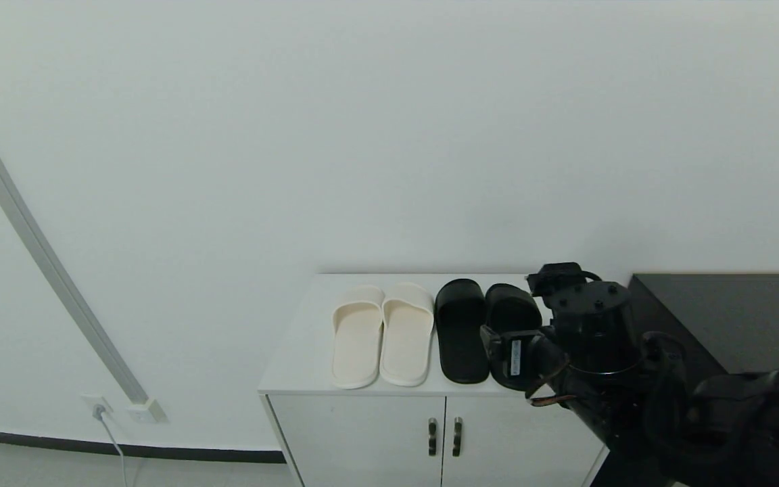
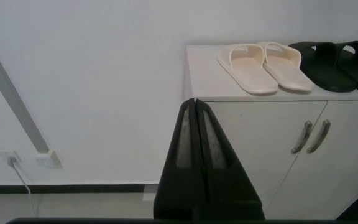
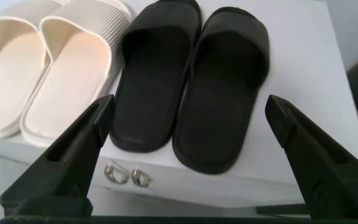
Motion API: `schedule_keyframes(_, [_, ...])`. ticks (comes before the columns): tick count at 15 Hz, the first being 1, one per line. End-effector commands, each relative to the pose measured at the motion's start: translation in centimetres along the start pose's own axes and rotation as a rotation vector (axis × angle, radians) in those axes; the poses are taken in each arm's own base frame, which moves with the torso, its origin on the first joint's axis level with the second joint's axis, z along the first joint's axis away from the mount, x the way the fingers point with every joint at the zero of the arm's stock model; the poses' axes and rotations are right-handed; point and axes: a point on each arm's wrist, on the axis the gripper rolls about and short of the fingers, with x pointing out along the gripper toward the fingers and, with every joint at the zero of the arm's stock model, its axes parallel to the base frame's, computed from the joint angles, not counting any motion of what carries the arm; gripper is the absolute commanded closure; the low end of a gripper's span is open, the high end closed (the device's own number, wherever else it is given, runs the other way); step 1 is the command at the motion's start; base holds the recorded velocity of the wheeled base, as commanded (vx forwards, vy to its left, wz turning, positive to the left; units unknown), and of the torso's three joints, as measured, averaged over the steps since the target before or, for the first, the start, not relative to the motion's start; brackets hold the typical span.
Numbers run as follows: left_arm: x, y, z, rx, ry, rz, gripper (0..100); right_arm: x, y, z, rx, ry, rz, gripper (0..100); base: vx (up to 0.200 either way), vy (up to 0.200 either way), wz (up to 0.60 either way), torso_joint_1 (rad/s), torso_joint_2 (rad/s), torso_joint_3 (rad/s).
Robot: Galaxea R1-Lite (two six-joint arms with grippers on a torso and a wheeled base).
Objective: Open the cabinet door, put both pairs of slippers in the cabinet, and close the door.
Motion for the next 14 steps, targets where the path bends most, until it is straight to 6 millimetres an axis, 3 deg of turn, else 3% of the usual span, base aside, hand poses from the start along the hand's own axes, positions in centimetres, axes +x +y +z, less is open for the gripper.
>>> schedule_keyframes(1, [0.0,0.0,0.0,0.000,0.000,0.000,100,2.1,1.2,-1.5,-0.022,0.023,-0.023,0,0.000,0.000,0.00,0.000,0.00,0.000])
schedule_keyframes(14, [0.0,0.0,0.0,0.000,0.000,0.000,100,11.2,2.0,-3.1,0.009,0.002,-0.114,0,0.000,0.000,0.00,0.000,0.00,0.000])
